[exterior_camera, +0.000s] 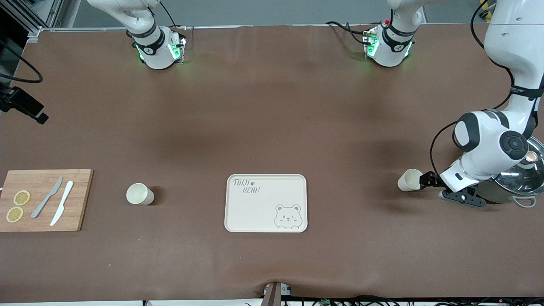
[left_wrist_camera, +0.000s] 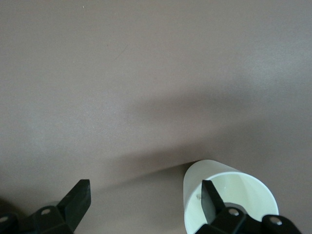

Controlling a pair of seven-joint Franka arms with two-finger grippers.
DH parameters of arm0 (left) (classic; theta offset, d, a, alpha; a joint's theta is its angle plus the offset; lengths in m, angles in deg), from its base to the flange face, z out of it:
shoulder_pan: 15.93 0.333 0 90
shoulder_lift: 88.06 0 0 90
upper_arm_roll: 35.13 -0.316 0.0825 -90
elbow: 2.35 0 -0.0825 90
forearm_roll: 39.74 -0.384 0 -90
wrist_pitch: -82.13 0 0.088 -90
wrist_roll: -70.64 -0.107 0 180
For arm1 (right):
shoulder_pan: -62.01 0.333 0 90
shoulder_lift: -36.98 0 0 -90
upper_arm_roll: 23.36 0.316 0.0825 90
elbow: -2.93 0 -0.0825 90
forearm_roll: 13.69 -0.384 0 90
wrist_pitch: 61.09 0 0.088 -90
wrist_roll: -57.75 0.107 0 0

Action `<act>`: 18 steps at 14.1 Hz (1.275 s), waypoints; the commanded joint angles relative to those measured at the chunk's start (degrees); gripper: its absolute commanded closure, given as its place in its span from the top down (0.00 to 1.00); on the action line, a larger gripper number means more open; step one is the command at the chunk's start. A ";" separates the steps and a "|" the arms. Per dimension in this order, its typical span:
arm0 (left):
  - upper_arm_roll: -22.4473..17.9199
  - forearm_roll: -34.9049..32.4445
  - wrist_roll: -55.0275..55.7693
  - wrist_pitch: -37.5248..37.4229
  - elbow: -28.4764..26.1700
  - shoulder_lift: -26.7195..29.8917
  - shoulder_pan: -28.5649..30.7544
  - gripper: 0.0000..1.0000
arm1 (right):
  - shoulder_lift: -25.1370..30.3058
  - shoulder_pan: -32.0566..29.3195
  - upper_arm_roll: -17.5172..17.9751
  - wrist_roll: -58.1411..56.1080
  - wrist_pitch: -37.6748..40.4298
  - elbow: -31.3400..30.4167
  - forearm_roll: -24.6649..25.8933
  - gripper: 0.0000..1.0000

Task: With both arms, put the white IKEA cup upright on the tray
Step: 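Close the left gripper on the white cup's rim and lift it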

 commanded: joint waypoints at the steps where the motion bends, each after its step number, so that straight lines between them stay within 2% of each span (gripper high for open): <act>1: 1.06 -0.44 0.04 0.71 -2.69 2.58 0.42 1.00 | -0.77 -0.82 0.34 -0.18 0.87 1.27 -1.24 1.00; 4: 1.67 -0.44 0.66 1.14 -3.83 2.84 0.34 1.00 | -0.86 -0.82 0.34 -0.09 0.87 1.18 -1.24 1.00; 7: 1.76 -0.44 0.66 5.35 -6.56 2.93 0.51 1.00 | -0.86 -0.82 0.34 0.00 0.87 1.18 -1.24 1.00; 12: 1.67 -0.88 0.31 8.96 -6.91 0.21 0.51 1.00 | -0.95 -0.82 0.34 0.26 0.87 1.18 -1.24 1.00; 13: 1.76 -0.62 1.27 9.23 -7.26 0.03 0.42 0.83 | -0.95 -0.82 0.34 0.26 0.87 1.09 -1.24 1.00; 14: 1.58 -0.96 1.97 9.23 -7.96 0.20 0.68 0.01 | -0.95 -0.73 0.34 0.35 0.87 1.18 -1.24 1.00; 18: 1.67 -1.14 2.60 9.23 -7.71 -0.15 0.69 0.00 | -0.95 -0.73 0.34 0.44 0.53 1.18 -1.24 1.00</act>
